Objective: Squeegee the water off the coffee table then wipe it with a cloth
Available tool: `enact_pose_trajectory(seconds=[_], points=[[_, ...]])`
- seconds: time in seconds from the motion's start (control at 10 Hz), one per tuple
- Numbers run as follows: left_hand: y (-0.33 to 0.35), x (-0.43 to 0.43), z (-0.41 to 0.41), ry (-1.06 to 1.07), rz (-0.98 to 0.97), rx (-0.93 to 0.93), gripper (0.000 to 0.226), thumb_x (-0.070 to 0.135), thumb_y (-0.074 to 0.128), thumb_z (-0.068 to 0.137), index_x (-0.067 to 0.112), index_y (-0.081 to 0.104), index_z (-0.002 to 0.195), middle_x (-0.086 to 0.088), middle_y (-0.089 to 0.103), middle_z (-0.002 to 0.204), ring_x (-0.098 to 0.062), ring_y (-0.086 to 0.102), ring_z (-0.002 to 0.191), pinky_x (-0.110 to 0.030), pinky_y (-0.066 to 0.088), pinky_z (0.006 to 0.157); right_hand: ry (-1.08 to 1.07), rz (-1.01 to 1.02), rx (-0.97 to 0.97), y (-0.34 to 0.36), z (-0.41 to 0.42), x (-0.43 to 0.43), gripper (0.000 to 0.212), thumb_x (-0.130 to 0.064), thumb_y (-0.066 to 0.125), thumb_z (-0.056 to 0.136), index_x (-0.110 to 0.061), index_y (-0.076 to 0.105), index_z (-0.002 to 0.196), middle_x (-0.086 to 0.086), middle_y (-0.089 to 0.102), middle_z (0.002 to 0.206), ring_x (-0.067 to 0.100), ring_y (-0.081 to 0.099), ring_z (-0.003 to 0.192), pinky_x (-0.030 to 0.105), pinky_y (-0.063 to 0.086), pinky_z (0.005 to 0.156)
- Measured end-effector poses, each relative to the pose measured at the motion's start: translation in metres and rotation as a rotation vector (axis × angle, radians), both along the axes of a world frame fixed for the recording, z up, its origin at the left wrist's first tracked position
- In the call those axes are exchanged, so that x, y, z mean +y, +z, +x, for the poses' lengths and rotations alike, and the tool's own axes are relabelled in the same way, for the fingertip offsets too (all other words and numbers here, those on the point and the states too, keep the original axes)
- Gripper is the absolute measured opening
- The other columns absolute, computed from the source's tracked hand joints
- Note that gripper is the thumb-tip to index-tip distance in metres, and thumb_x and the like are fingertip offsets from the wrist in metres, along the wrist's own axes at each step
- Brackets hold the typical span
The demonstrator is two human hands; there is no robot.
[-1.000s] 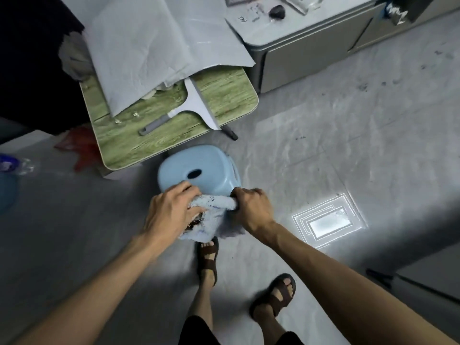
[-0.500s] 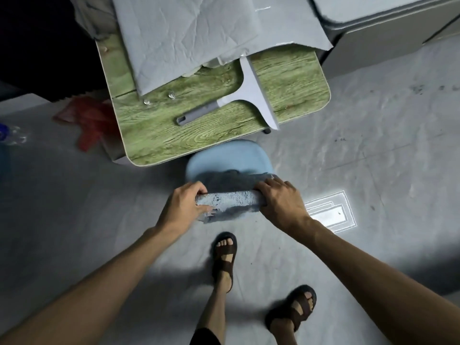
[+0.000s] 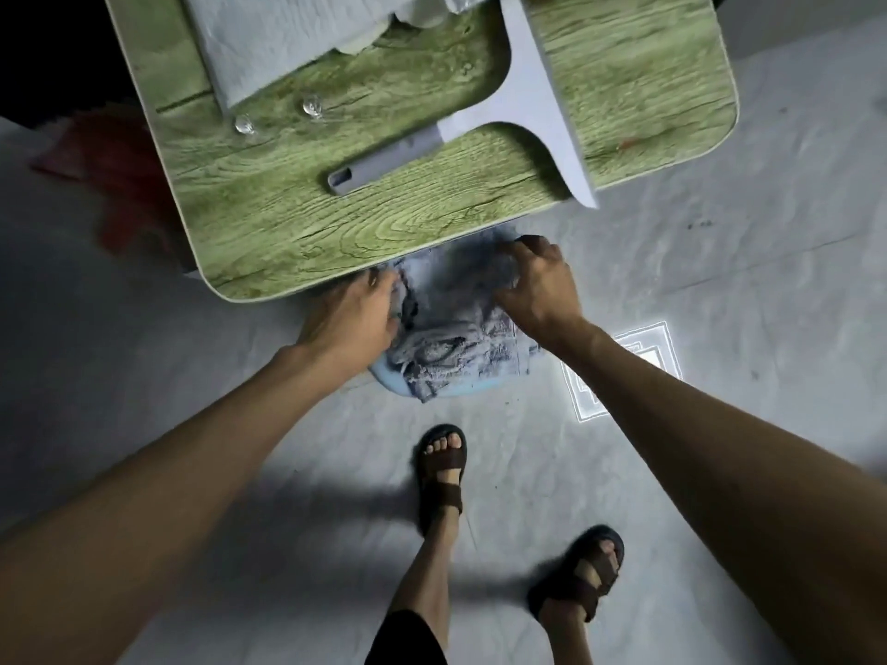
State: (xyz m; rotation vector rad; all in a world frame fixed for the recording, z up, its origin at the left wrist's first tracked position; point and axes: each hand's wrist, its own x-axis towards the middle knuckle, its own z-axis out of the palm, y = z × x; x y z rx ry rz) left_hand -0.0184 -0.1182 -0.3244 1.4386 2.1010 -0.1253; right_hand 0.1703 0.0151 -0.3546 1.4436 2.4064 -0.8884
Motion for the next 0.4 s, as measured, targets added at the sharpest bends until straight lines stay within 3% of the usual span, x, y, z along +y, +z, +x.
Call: enact_pose_trajectory(seconds=[0.2, 0.4], points=[[0.026, 0.031, 0.012, -0.103, -0.212, -0.179, 0.03, 0.035, 0.062, 0.089, 0.023, 0.054, 0.115, -0.005, 0.065, 0.115, -0.028, 0.061, 0.102, -0.045, 0.053, 0.087, -0.046, -0.202, 0.045, 0.031, 0.019, -0.004, 0.042, -0.018, 0.065, 0.081, -0.015, 0.063, 0.122, 0.015, 0.066, 0.116, 0.032, 0.063, 0.101, 0.037, 0.052, 0.088], [0.098, 0.072, 0.056, -0.215, -0.228, -0.319, 0.031, 0.041, 0.061, 0.089, 0.026, 0.055, 0.116, 0.005, 0.068, 0.108, -0.015, 0.066, 0.091, -0.041, 0.055, 0.084, -0.047, -0.317, -0.086, 0.111, 0.073, 0.006, 0.029, -0.025, 0.064, 0.086, -0.021, 0.065, 0.115, 0.011, 0.071, 0.11, 0.03, 0.064, 0.098, 0.037, 0.052, 0.086]])
